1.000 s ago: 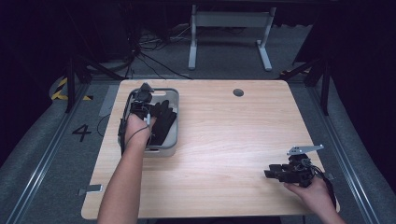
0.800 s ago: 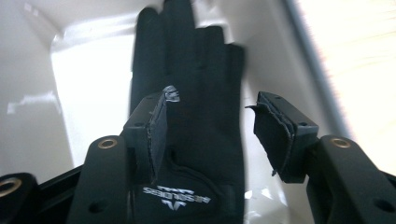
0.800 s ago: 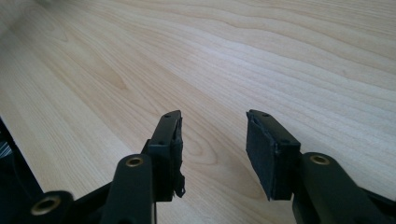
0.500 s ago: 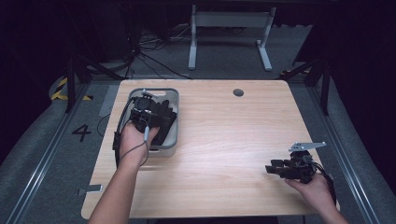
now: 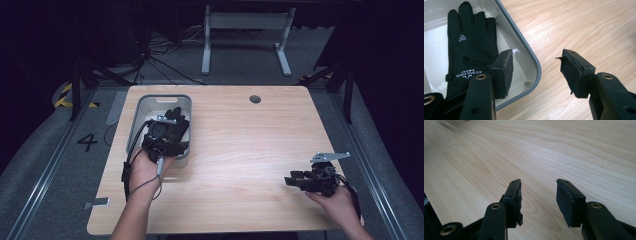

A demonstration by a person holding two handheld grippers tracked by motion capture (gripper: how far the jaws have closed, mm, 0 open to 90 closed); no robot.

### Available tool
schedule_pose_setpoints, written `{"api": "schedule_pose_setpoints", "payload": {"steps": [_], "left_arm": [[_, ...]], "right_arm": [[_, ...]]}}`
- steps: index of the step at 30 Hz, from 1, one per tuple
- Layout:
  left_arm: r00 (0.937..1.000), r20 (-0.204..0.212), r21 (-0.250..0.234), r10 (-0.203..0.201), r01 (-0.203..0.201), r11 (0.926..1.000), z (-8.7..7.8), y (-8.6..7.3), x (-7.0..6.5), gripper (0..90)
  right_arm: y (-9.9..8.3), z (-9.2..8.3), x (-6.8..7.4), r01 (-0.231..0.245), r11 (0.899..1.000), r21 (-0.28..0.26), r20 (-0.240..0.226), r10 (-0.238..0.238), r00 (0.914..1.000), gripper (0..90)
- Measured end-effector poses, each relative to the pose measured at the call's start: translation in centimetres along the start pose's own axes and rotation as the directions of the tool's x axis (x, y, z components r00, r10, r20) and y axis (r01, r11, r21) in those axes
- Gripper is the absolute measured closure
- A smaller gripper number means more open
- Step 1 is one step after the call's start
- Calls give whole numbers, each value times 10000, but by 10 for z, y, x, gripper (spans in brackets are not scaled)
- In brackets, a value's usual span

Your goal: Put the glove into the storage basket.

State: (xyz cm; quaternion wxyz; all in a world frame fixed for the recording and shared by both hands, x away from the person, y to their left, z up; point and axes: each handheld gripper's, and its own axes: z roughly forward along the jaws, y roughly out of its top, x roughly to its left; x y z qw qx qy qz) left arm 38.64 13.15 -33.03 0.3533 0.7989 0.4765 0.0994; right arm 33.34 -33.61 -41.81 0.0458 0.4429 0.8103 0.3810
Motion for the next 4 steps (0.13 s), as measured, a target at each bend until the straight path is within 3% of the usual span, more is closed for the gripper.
{"api": "schedule_pose_setpoints", "payload": {"steps": [4], "left_arm": [[10000,25,37,-54,54,10000,0,-1,1,429]], "right_arm": [[0,0,1,45,10000,-36,13,-45,10000,556]]}}
